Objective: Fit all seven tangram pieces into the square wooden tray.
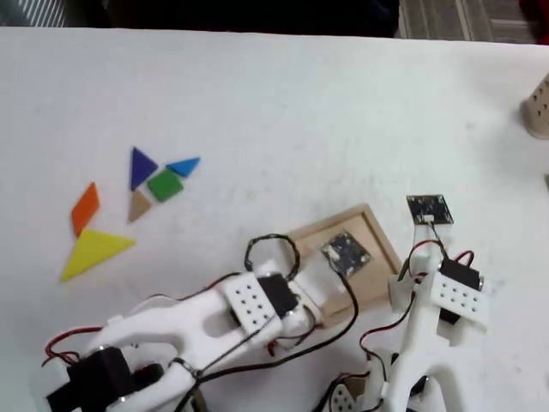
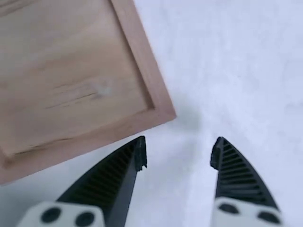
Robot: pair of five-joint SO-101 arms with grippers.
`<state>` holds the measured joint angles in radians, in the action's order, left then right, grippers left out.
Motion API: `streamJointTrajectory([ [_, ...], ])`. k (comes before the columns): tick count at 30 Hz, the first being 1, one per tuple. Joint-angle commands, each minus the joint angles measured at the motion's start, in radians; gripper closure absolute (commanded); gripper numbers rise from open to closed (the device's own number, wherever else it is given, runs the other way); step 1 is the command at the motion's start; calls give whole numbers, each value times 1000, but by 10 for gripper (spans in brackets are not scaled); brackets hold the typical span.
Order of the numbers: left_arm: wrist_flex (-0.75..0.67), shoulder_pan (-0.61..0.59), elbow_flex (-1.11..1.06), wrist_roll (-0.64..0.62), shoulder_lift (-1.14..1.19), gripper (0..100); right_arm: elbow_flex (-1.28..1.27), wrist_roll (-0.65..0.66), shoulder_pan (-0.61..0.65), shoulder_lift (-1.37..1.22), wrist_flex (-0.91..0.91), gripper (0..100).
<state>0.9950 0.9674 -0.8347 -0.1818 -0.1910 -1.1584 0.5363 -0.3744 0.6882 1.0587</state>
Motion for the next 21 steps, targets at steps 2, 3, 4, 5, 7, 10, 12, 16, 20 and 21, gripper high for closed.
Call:
streamJointTrajectory([
  [2,-3,131,-9,17,16,980,3,2,7,25,-16,783],
  [3,-3,134,-9,18,16,980,3,2,5,25,-16,783],
  [4,-3,134,-9,20,16,980,3,2,5,25,-16,783],
  [5,-3,134,-9,20,16,980,3,2,5,25,-16,783],
  [7,-3,134,-11,20,18,980,3,2,5,25,-16,783],
  [10,-12,134,-25,21,18,980,9,6,-8,27,-12,783],
  [12,-58,134,-52,21,18,980,32,6,-30,27,-1,783],
  [16,-106,134,-83,21,16,980,163,61,-85,27,113,783],
  [20,-106,134,-83,21,16,980,350,241,-131,16,348,783],
  [21,-107,134,-83,21,16,980,388,276,-136,16,403,783],
])
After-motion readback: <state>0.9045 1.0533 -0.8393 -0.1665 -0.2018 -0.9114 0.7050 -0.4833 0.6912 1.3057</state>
